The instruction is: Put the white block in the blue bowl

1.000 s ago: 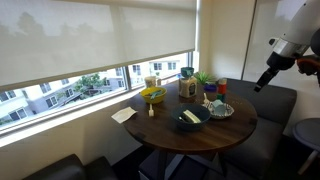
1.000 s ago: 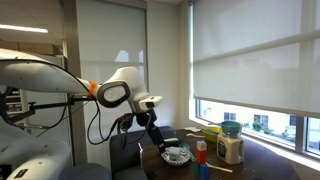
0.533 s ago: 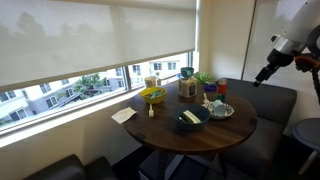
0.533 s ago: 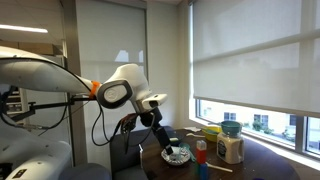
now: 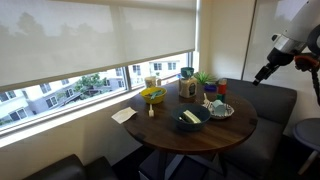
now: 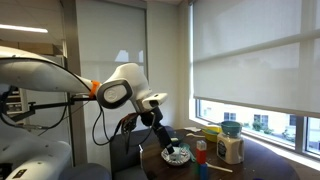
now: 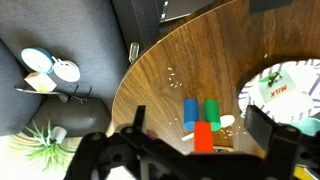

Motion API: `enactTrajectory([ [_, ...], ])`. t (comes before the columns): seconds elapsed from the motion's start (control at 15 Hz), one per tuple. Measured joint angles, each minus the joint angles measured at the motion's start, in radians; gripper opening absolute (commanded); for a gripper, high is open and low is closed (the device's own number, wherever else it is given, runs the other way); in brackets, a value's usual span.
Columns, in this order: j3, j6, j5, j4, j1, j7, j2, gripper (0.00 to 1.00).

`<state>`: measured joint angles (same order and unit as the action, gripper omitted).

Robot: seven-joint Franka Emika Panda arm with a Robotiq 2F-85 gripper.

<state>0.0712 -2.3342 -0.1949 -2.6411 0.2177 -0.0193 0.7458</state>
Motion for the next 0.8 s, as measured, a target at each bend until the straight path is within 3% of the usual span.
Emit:
enactTrajectory([
  [0.2, 0.052, -0.031, 0.000, 0.034, 0.005, 0.018, -0.005, 1.00],
  [0.4, 0.131, -0.030, 0.013, 0.099, -0.011, 0.118, -0.025, 1.00],
  [0.8, 0.265, -0.027, 0.153, 0.254, -0.151, 0.332, -0.159, 1.00],
])
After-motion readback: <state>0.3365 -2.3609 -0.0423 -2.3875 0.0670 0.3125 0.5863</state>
